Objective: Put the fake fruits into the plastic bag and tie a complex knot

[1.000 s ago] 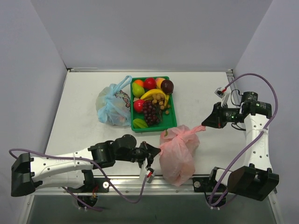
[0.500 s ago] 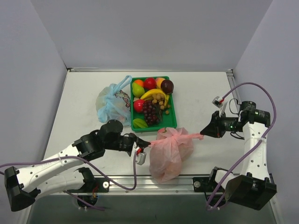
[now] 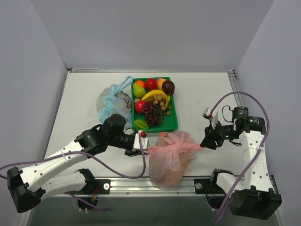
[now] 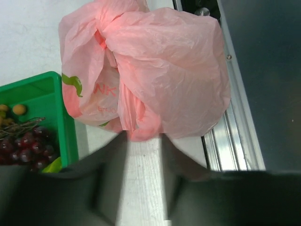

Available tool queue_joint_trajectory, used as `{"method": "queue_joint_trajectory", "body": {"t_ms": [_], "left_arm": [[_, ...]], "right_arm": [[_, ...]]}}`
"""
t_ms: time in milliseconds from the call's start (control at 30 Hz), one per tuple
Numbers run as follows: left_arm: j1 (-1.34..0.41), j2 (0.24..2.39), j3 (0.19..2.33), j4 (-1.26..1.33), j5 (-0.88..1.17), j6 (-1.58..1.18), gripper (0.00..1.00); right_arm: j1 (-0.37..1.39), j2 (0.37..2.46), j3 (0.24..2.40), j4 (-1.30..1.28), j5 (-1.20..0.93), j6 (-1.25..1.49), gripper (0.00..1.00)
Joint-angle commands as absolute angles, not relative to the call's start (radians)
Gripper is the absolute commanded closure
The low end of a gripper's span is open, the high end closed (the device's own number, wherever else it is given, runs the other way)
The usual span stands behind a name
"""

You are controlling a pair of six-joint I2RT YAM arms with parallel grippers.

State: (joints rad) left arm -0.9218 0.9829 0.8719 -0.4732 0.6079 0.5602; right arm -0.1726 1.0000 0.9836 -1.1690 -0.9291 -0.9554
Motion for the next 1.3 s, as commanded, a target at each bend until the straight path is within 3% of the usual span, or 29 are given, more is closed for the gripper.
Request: {"method": "queue_joint_trajectory", "body": {"t_ms": [0,33,133,333,433,667,1000,1100,1133,1267], "left_arm": [[-0.911,0.973,0.962,-0.555,0.653,0.454,0.43],[-0.902,0.968,0.974,-0.567,0.653,0.457,0.40],[-0.884,0.960,1.014,-0.621,0.658,0.479,0.34],[-0.868,0.986,1.049,-0.713,0.647,0.508,0.32],[-0.841,0.996,1.049,-0.713,0.646,0.491,0.32],[-0.746,1.057,1.062,-0.710,0.730,0.385,0.27],[-0.634,1.186,1.052,-0.658,0.842,0.138,0.24],[-0.627,1.209,1.035,-0.623,0.880,0.052,0.20],[-0.630,1.218,1.029,-0.608,0.899,0.025,0.20],[-0.658,1.250,0.999,-0.548,0.891,-0.078,0.23]], "right_arm": [[-0.137,0.992,1.090,-1.225,-0.827,-1.021,0.62],[-0.137,0.991,1.106,-1.250,-0.822,-1.028,0.47],[-0.124,0.980,1.175,-1.284,-0.778,-1.063,0.35],[-0.006,0.994,1.224,-1.328,-0.663,-1.152,0.25],[0.136,0.994,1.224,-1.307,-0.597,-1.125,0.18],[0.353,1.038,1.204,-1.158,-0.434,-1.040,0.16],[0.480,1.109,1.143,-1.144,-0.391,-1.032,0.30],[0.506,1.108,1.092,-1.123,-0.376,-1.031,0.42],[0.511,1.104,1.063,-1.111,-0.374,-1.031,0.51],[0.523,1.068,1.006,-1.072,-0.377,-1.012,0.70]]}}
